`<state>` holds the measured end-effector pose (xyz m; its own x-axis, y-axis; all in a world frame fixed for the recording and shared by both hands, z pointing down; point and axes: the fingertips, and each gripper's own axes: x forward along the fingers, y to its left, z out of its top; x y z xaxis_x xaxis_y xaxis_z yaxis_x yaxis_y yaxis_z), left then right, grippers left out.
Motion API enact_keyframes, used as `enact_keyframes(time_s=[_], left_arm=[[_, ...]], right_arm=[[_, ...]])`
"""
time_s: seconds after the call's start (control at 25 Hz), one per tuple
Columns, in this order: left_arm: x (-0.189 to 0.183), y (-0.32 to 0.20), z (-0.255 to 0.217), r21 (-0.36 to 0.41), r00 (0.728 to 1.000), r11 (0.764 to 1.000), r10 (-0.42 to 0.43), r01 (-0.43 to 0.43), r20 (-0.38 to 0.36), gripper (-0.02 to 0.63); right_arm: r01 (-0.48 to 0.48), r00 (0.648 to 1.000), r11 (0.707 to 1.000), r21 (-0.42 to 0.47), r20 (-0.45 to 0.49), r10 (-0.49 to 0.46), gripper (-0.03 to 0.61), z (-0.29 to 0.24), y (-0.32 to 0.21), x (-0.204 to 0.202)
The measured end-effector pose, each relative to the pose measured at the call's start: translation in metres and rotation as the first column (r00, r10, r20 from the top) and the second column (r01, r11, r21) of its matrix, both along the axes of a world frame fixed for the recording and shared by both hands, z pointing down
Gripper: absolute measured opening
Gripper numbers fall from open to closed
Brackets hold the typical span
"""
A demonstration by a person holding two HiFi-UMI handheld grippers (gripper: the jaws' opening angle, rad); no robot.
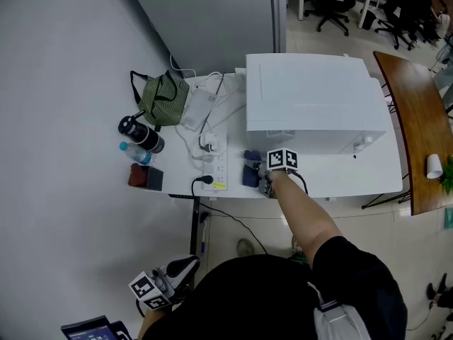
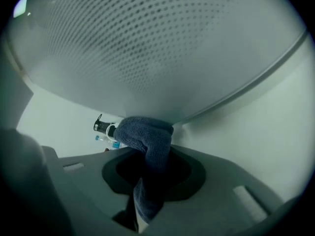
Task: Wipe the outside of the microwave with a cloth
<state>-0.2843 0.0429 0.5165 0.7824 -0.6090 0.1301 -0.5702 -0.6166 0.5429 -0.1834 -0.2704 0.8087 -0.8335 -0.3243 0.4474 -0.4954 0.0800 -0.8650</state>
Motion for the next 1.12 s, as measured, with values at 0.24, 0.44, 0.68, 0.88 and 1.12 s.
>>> enact_keyframes(time_s=[0.24,0.44,0.68,0.88,1.12], left_arm=[[0.036,-0.012,0.003,0.000,0.999,0.999,0.041,-0.041,0.012,0.003],[0.110,-0.037,-0.009,0.030,0.986,0.986,0.166,-0.167,0.016,0.003],[0.202,-0.052,-0.019,0.049,0.958,0.957,0.285,-0.286,0.021,0.003],[0.240,-0.053,-0.023,0.052,0.953,0.952,0.299,-0.301,0.045,0.003],[0.254,-0.050,-0.030,0.077,0.968,0.966,0.246,-0.249,0.044,0.003]], right_arm=[[-0.091,0.996,0.996,-0.015,-0.013,0.090,0.092,0.004,-0.005,0.066],[-0.250,0.966,0.968,-0.018,-0.074,0.248,0.092,0.011,-0.002,0.216],[-0.436,0.889,0.900,-0.001,-0.158,0.430,0.092,0.015,0.005,0.402],[-0.531,0.833,0.846,0.037,-0.157,0.530,0.091,0.002,-0.002,0.488],[-0.280,0.944,0.946,0.164,-0.130,0.302,0.091,-0.041,0.030,0.464]])
